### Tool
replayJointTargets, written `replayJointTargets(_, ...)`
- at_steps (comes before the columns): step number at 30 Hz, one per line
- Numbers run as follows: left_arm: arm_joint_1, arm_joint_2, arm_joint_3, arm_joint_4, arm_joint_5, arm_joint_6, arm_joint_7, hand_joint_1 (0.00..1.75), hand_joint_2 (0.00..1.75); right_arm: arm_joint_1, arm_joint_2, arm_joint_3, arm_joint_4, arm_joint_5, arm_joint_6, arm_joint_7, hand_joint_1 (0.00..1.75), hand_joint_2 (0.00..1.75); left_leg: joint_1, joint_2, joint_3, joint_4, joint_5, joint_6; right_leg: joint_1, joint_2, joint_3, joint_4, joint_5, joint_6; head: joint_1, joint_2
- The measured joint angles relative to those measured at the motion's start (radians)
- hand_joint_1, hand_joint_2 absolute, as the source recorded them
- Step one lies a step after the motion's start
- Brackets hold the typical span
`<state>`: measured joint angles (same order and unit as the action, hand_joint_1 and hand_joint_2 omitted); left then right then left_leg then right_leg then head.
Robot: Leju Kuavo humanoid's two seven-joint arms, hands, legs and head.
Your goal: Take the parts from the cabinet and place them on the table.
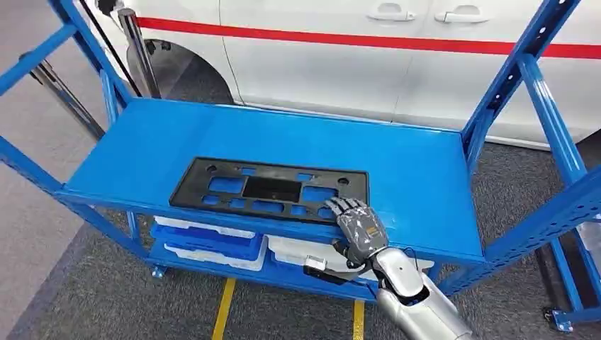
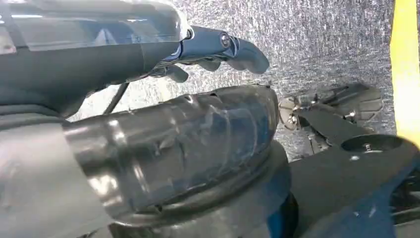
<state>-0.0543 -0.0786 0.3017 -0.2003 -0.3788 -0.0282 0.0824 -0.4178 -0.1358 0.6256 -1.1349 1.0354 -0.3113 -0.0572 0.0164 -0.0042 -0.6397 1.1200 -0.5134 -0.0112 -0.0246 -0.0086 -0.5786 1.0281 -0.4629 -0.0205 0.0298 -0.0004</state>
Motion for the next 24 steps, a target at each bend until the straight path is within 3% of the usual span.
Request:
replayJointTargets(2,0.001,0.000,0.000,0.000,-0.002,-0.002,0.000,0.00,0.00,-0.004,0.001,0.000,0.002,-0.002,0.001,-0.003,1.41,1.75,0.002,0.001,-0.073,0.168,-0.077,-0.007,0.003,-0.005,-0.007,0.000,0.002,-0.002,0.000,0.000)
replayJointTargets(3,0.004,0.000,0.000,0.000,-0.003,-0.005,-0.002,0.00,0.00,-0.005,0.001,0.000,0.003,-0.005,0.005,-0.005,1.41,1.75,0.002,0.001,-0.090,0.213,-0.085,-0.008,0.004,-0.006,-0.008,0.001,0.003,-0.002,0.000,0.000)
replayJointTargets(4,0.007,0.000,0.000,0.000,-0.004,-0.007,-0.004,0.00,0.00,-0.009,0.002,0.001,0.004,-0.009,0.007,-0.004,1.40,1.75,0.003,0.001,-0.079,0.201,-0.067,-0.008,0.004,-0.005,-0.008,0.001,0.004,0.000,0.000,0.000)
replayJointTargets(5,0.009,0.000,0.001,0.000,-0.004,-0.008,-0.007,0.00,0.00,-0.020,0.002,0.000,0.007,-0.013,0.010,-0.001,1.38,1.75,0.003,0.001,-0.047,0.146,-0.036,-0.008,0.002,-0.004,-0.008,0.002,0.005,0.001,0.000,0.000)
replayJointTargets(7,0.008,0.000,0.001,0.000,-0.006,-0.011,-0.014,0.00,0.00,-0.034,0.002,0.000,0.009,-0.018,0.015,-0.001,1.40,1.75,0.006,0.001,0.055,-0.034,0.033,-0.004,0.000,-0.002,-0.008,0.005,0.007,0.007,0.000,0.000)
replayJointTargets(8,0.007,0.000,0.001,0.000,-0.008,-0.013,-0.020,0.00,0.00,-0.041,0.001,0.000,0.009,-0.020,0.015,0.000,1.34,1.75,0.006,0.001,0.083,-0.100,0.031,-0.001,0.003,-0.002,-0.010,0.008,0.007,0.014,0.000,0.000)
replayJointTargets(12,0.009,0.000,0.004,0.000,-0.010,-0.020,-0.045,0.00,0.00,-0.053,0.000,-0.002,0.011,-0.024,0.015,0.002,1.36,1.75,-0.006,0.000,0.083,-0.100,0.042,0.026,0.005,0.004,-0.009,-0.002,0.017,0.043,0.002,0.000)
replayJointTargets(13,0.009,0.000,0.005,0.000,-0.010,-0.023,-0.053,0.00,0.00,-0.054,-0.001,-0.004,0.011,-0.025,0.015,0.002,1.36,1.75,0.002,0.003,0.087,-0.112,0.052,0.038,0.002,0.006,-0.012,0.004,0.012,0.049,0.003,0.000)
replayJointTargets(15,0.009,0.000,0.005,0.000,-0.011,-0.033,-0.073,0.00,0.00,-0.055,-0.006,-0.006,0.011,-0.027,0.015,0.002,1.38,1.75,0.001,0.008,0.087,-0.115,0.055,0.049,0.002,0.007,-0.048,0.086,-0.048,0.051,0.003,0.000)
replayJointTargets(16,0.009,0.000,0.006,0.000,-0.011,-0.036,-0.079,0.00,1.75,-0.054,-0.008,-0.006,0.011,-0.027,0.015,0.002,1.38,1.75,0.000,0.010,0.086,-0.115,0.054,0.051,0.003,0.008,-0.088,0.169,-0.090,0.053,0.004,0.000)
replayJointTargets(17,0.009,0.000,0.006,0.000,-0.011,-0.038,-0.082,0.00,1.75,-0.052,-0.010,-0.006,0.011,-0.027,0.015,0.002,1.41,1.75,-0.002,0.012,0.085,-0.115,0.053,0.053,0.003,0.008,-0.129,0.253,-0.123,0.055,0.003,0.000)
replayJointTargets(18,0.009,0.000,0.006,0.000,-0.012,-0.038,-0.084,0.00,1.75,-0.051,-0.010,-0.006,0.011,-0.027,0.015,0.002,1.38,1.75,-0.005,0.013,0.085,-0.114,0.052,0.054,0.003,0.008,-0.158,0.310,-0.133,0.056,0.003,0.000)
replayJointTargets(19,0.011,0.000,0.006,0.000,-0.011,-0.040,-0.087,0.00,1.75,-0.051,-0.010,-0.006,0.011,-0.028,0.015,0.002,1.38,1.75,-0.006,0.013,0.087,-0.114,0.051,0.055,0.003,0.008,-0.161,0.310,-0.118,0.054,0.003,0.000)
replayJointTargets(20,0.011,0.000,0.006,0.000,-0.012,-0.044,-0.091,0.00,1.75,-0.051,-0.011,-0.006,0.011,-0.028,0.016,0.002,1.41,1.75,-0.006,0.013,0.090,-0.114,0.049,0.055,0.003,0.008,-0.140,0.267,-0.084,0.052,0.003,0.000)
replayJointTargets(22,0.010,0.000,0.007,0.000,-0.013,-0.050,-0.095,0.00,1.75,-0.053,-0.012,-0.006,0.011,-0.029,0.015,0.000,1.41,1.75,-0.007,0.012,0.097,-0.111,0.043,0.050,0.004,0.008,-0.049,0.081,0.011,0.040,0.003,0.000)
replayJointTargets(23,0.010,0.000,0.007,0.000,-0.014,-0.050,-0.095,0.00,1.75,-0.053,-0.013,-0.006,0.011,-0.029,0.016,-0.001,1.41,1.75,-0.006,0.013,0.097,-0.110,0.041,0.047,0.007,0.007,-0.022,0.017,0.019,0.033,0.004,0.000)
replayJointTargets(24,0.009,-0.001,0.007,0.000,-0.014,-0.050,-0.095,0.00,1.75,-0.055,-0.013,-0.006,0.010,-0.029,0.016,-0.002,1.45,1.75,-0.013,0.012,0.094,-0.103,0.035,0.039,0.014,0.006,-0.015,0.004,0.012,0.032,0.003,0.000)
